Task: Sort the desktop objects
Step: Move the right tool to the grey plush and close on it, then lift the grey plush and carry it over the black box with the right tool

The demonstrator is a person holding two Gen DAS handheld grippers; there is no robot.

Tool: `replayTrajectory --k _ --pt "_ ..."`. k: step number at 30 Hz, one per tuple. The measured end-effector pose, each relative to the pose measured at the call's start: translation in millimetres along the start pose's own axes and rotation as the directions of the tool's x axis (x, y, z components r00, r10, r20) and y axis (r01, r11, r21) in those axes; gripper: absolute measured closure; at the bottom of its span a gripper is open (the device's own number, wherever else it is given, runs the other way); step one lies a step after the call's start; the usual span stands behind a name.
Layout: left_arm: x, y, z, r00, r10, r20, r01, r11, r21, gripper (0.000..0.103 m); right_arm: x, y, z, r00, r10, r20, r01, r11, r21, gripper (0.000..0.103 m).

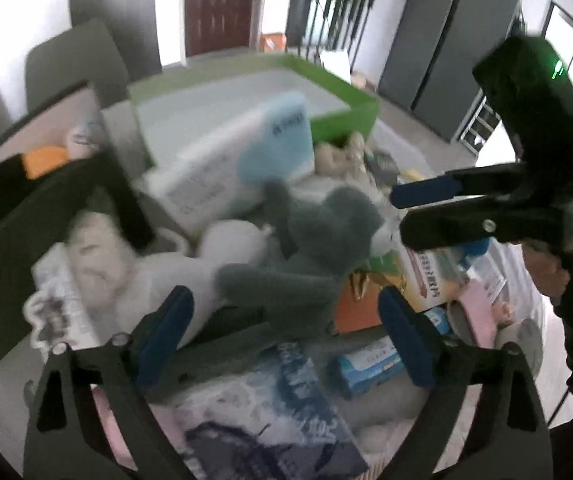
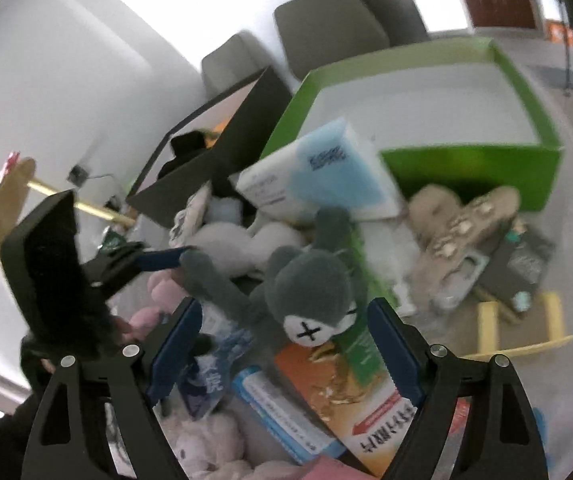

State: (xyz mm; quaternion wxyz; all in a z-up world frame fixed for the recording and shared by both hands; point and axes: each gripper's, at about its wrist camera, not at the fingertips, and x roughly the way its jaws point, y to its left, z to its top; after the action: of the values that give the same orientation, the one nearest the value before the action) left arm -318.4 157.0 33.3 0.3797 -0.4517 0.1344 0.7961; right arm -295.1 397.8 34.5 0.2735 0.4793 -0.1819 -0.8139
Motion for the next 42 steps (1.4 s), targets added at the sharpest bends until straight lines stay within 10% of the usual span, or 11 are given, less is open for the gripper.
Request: replayTrajectory --k 8,10,19,31,42 --pt "53 -6 6 0.993 0.002 -0.117 -0.002 1.0 0.0 0.055 47 -3 10 0.997 0.011 -0.076 -0.011 1.0 0.001 0.021" --pt "52 -6 7 0.993 0.003 -0.116 -0.003 1.0 -0.003 0.058 49 1 12 0.996 -0.064 -0.064 0.062 0.997 -0.037 0.05" --pt "-61 -5 31 0.994 -0.008 0.113 0.004 0.999 0.037 0.058 -26 86 29 0.994 -0.048 0.097 0.066 0.98 -0.188 0.051" --pt "-208 162 80 0.909 0.296 0.295 -0.258 0.953 -0.162 0.056 22 273 188 0.981 0.047 0.19 0.046 0.889 -0.456 0.051" --pt "-75 302 66 0.974 0.211 0.077 -0.174 0.926 -0.335 0.046 207 201 231 0.997 -0.071 -0.026 0.06 0.951 -0.305 0.044"
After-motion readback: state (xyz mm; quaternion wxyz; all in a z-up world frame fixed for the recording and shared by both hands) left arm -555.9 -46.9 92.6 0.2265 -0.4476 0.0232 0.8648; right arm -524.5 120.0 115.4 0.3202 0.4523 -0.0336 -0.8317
